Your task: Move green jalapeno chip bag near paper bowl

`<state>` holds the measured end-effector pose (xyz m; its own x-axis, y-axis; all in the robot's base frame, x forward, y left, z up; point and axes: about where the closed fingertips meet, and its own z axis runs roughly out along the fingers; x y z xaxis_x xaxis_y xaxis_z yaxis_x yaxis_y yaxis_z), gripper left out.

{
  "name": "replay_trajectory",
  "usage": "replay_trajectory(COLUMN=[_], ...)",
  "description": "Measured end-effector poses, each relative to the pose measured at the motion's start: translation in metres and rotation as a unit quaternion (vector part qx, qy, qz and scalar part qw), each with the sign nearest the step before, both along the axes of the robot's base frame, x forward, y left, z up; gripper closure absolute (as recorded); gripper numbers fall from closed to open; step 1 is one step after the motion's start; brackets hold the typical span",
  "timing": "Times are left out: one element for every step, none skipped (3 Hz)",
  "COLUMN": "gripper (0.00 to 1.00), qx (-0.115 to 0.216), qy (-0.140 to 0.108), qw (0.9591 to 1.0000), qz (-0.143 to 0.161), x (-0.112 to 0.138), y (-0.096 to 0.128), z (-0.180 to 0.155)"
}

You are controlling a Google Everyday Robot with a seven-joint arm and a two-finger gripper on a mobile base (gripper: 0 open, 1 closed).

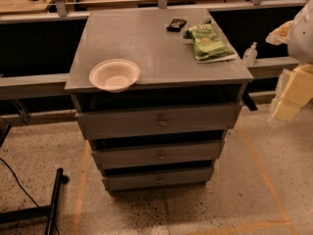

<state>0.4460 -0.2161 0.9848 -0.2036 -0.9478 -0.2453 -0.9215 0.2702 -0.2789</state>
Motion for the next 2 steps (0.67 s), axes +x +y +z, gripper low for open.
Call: replay_trajectory(gripper=[0.00, 0.00], qx=[0.006, 0.013], qy=[-0.025, -0.072], qw=[0.9996, 0.9973], qz=[0.010, -0.005], x=[0.045, 0.114], y=[-0.004, -0.020], z=[0.001, 0.002])
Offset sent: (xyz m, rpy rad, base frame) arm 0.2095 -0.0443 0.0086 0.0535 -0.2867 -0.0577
